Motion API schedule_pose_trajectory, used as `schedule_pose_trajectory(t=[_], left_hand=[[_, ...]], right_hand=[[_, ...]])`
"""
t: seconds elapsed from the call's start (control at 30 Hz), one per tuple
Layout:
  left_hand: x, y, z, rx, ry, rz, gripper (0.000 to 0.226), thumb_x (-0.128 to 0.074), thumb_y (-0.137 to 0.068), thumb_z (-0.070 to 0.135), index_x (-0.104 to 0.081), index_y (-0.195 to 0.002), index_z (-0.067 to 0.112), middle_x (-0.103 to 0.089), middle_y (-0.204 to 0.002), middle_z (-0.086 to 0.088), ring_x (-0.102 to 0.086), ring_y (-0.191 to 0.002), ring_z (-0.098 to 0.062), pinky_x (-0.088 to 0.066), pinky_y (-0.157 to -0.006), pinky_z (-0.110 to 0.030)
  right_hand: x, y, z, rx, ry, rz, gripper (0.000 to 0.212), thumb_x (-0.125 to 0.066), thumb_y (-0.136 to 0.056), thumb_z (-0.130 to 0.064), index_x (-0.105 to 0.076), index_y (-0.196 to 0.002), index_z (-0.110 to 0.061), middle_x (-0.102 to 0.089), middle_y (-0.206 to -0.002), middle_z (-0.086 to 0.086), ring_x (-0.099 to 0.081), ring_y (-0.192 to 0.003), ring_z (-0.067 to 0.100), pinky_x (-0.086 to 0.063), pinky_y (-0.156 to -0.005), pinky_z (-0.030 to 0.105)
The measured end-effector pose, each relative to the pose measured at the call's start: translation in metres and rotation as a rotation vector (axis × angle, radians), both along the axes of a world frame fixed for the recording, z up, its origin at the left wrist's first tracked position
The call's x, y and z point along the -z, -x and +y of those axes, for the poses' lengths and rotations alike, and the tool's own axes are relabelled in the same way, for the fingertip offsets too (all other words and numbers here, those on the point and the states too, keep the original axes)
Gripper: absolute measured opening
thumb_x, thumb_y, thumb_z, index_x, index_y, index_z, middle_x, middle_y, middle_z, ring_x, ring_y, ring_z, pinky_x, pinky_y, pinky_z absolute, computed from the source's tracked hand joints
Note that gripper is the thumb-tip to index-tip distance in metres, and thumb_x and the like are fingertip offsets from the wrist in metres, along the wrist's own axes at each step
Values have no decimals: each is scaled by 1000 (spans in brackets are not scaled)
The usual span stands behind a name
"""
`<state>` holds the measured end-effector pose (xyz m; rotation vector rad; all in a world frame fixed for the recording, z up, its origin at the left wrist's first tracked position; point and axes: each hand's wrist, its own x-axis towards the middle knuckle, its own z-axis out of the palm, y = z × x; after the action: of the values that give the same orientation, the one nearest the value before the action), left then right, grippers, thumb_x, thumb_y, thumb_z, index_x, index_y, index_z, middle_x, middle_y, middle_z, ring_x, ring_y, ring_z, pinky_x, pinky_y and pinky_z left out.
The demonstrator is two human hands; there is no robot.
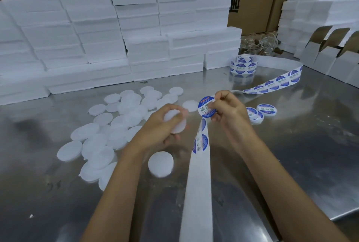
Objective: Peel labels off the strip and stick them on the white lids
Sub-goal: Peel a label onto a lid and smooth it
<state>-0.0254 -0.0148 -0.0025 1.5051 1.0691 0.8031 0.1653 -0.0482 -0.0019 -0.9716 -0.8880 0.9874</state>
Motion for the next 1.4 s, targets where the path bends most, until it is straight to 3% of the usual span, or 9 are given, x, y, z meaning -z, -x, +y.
schedule_pose_trajectory(t=[0.2, 0.33, 0.47, 0.63, 0.9, 1.0, 1.1, 1.23, 1.4], left_hand=[[-8, -14, 1, -51, 278, -389, 65, -25, -97, 69, -55, -130, 23, -77, -100, -13, -70, -81, -38, -50, -54, -33], [-7, -21, -5, 43, 336, -532, 77, -17, -98, 69, -56, -129, 11, -73, -113, -16, -71, -95, -32, -54, -72, -42], [-8, -26, -7, 50, 344, -579, 75, -16, -99, 66, -62, -117, 9, -73, -111, -17, -68, -104, -30, -55, -89, -45], [-9, -29, -7, 48, 354, -584, 70, -20, -100, 63, -63, -114, 9, -75, -106, -13, -72, -99, -24, -62, -79, -34], [-11, -34, -11, 47, 311, -562, 64, -25, -102, 58, -62, -111, 6, -74, -101, -14, -71, -100, -25, -60, -83, -32], [-12, -34, -11, -7, 271, -567, 59, -27, -104, 53, -62, -109, 6, -73, -97, -13, -67, -103, -30, -58, -86, -34], [-16, -32, -12, -41, 334, -667, 66, -31, -103, 54, -54, -130, -2, -64, -113, -25, -62, -117, -41, -54, -95, -42], [-18, -34, -16, 28, 384, -744, 70, -34, -100, 59, -53, -132, -1, -64, -120, -25, -66, -112, -35, -60, -89, -41], [-17, -33, -15, 108, 346, -700, 70, -31, -104, 53, -52, -132, -7, -65, -123, -26, -68, -109, -30, -59, -91, -33]], right_hand=[[1, 12, -2, -38, -73, -180, 25, -74, -74, -5, -53, -84, -14, -60, -73, -3, -54, -56, 11, -45, -56, 20], [6, 25, -2, 2, -108, -306, 30, -74, -78, 5, -53, -86, -15, -61, -81, 0, -60, -64, 10, -52, -61, 21], [8, 30, 0, 47, -105, -369, 34, -76, -76, 4, -52, -85, -18, -61, -84, 2, -63, -71, 20, -52, -55, 23], [12, 30, 2, 74, -82, -434, 35, -79, -76, -2, -52, -86, -21, -64, -90, 6, -67, -83, 29, -59, -70, 46], [17, 31, 2, 149, -117, -573, 30, -79, -75, -10, -54, -89, -20, -61, -85, -9, -55, -67, 9, -41, -58, 13], [17, 31, 0, 237, -160, -696, 37, -81, -74, -21, -53, -98, -25, -57, -95, -11, -54, -81, 8, -41, -62, 11], [16, 24, -1, 311, -116, -783, 59, -85, -67, -44, -47, -110, -30, -47, -100, -11, -49, -84, 0, -41, -65, 14], [18, 25, -3, 303, -96, -973, 59, -68, -65, -77, -42, -91, -31, -46, -90, -14, -50, -84, 1, -41, -58, 22], [19, 26, -3, 324, -175, -1078, 49, -56, -84, -70, -38, -76, -25, -52, -68, -8, -51, -67, 9, -35, -51, 24]])
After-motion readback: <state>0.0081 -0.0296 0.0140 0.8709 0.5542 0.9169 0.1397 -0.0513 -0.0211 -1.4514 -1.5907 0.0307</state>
